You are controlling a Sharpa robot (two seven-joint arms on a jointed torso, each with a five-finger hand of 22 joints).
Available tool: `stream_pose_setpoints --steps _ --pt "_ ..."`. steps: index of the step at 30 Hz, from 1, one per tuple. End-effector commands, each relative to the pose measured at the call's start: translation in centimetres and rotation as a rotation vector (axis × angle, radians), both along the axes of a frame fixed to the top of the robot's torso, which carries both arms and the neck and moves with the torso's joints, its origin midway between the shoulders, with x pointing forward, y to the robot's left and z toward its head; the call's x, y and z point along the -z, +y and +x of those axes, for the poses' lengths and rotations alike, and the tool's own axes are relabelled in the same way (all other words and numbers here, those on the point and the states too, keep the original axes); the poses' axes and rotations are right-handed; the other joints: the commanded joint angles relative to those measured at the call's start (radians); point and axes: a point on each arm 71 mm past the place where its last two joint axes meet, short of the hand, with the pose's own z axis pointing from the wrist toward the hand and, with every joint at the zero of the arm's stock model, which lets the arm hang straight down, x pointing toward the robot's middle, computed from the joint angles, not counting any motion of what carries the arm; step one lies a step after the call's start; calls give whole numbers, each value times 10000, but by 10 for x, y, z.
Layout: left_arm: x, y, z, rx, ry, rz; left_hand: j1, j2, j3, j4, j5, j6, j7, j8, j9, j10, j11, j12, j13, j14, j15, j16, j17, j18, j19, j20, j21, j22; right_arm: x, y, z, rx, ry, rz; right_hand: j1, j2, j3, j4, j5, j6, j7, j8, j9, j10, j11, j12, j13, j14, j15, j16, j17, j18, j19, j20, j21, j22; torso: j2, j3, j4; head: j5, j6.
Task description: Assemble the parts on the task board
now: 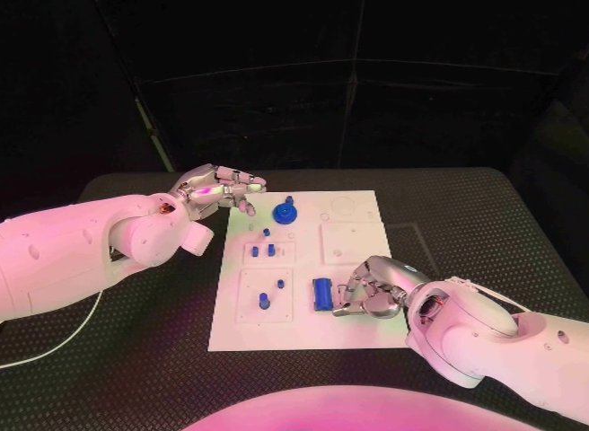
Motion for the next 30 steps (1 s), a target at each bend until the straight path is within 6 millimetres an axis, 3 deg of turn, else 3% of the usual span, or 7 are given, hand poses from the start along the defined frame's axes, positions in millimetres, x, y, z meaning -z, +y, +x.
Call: stream_pose_setpoints --steps 1,9,14,19,30 --pt "-1 -1 0 85 -7 -99 22 81 -52 -10 -16 -71 32 -47 -8 -84 -11 43 -6 -63 6 22 -14 131 -39 13 -68 -9 -9 -9 -1 412 -512 725 -91 90 82 64 13 -45 10 7 -7 -40 43 -6 268 799 -40 -11 1493 -47 8 -43 -8 -8 -6 1 -1 -32 27" --pt "-1 0 0 45 -41 -100 22 81 -52 -10 -16 -71 32 -47 -8 -84 -11 43 -6 -63 6 22 -14 131 -39 13 -68 -9 -15 -48 -4 1021 -427 588 -4 441 255 25 446 -418 167 -343 -136 -114 170 -134 178 787 59 -48 1436 -34 -35 31 -49 -82 -10 -20 -22 -119 65" --pt "-1 0 0 44 -73 -119 34 81 -52 -22 -15 -80 33 -53 -10 -94 -10 45 -7 -67 6 24 -23 132 -38 12 -70 -13 -13 -71 -4 1258 -258 5 314 711 278 -48 1066 -442 264 -755 -282 -157 254 -234 113 774 134 -85 1380 -22 -66 108 -81 -128 -18 -16 -18 -229 203" --pt "-1 -1 0 44 -109 -143 38 85 -51 -25 -15 -78 30 -51 -9 -94 -11 48 -6 -67 5 25 -26 132 -38 12 -71 -14 -13 -80 -3 1278 -430 -627 398 743 170 -35 1421 -205 244 -890 -315 -200 245 -341 32 754 137 -135 1296 -8 -96 126 -113 -180 -13 -3 2 -308 258" --pt "-1 0 -1 34 -134 -158 41 90 -50 -27 -14 -73 27 -49 -8 -90 -12 53 -5 -68 5 27 -30 132 -37 12 -71 -15 -10 -82 1 1142 -810 -1779 419 731 34 -10 1602 72 176 -933 -276 -267 188 -511 -101 727 92 -206 1185 11 -144 96 -168 -268 13 -4 -17 -323 157"
